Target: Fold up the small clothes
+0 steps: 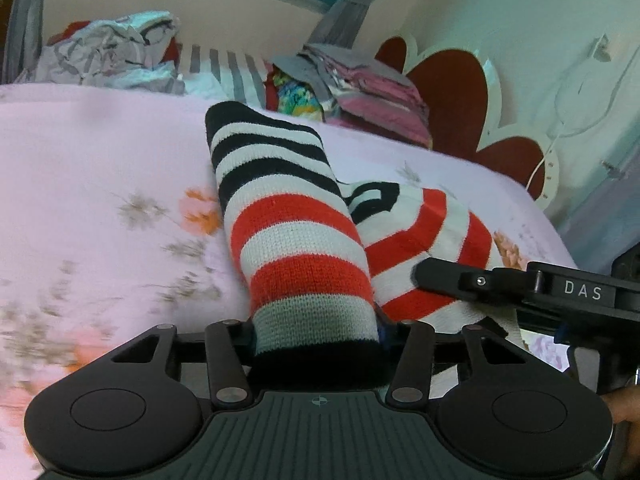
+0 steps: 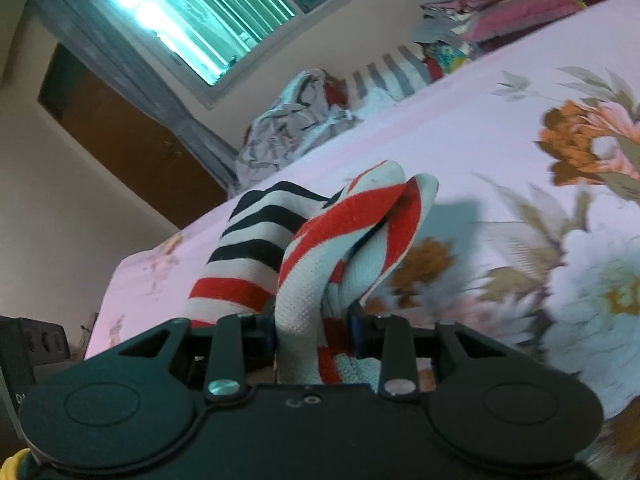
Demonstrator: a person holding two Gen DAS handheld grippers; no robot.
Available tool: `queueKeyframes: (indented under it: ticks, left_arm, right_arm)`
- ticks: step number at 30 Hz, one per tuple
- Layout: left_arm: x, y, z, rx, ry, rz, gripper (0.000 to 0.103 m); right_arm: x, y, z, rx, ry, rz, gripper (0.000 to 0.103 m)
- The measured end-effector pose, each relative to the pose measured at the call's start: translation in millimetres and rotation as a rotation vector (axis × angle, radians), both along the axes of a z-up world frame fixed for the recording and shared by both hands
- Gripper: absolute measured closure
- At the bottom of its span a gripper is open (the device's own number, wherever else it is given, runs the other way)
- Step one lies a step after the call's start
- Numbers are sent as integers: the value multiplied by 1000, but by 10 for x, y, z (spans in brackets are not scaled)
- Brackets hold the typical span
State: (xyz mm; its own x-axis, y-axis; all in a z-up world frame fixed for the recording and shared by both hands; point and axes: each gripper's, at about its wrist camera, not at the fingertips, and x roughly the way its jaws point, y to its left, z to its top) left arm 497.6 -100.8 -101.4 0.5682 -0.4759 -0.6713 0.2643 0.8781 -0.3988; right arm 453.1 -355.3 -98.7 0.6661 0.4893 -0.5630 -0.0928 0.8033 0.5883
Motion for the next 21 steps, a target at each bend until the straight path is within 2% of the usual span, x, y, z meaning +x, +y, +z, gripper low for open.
queueKeyframes:
  ticks: [5,9,17,21]
  left_arm:
    - [-103,624,170,-18,-30,18,54]
    - [-176,1301,211,-30,-42,14,54]
    - [-178,2715,92,-26,-24,63,54]
    - [-101,3237,9,-11,-27,104,54]
  right_arm:
    - [-6,585,168,1,-31,18,71]
    - [-35,1177,220,1,-44,15,71]
    - [96,2499,54,25,-24,47,71]
    - [304,3003,-80,44,-14,79,71]
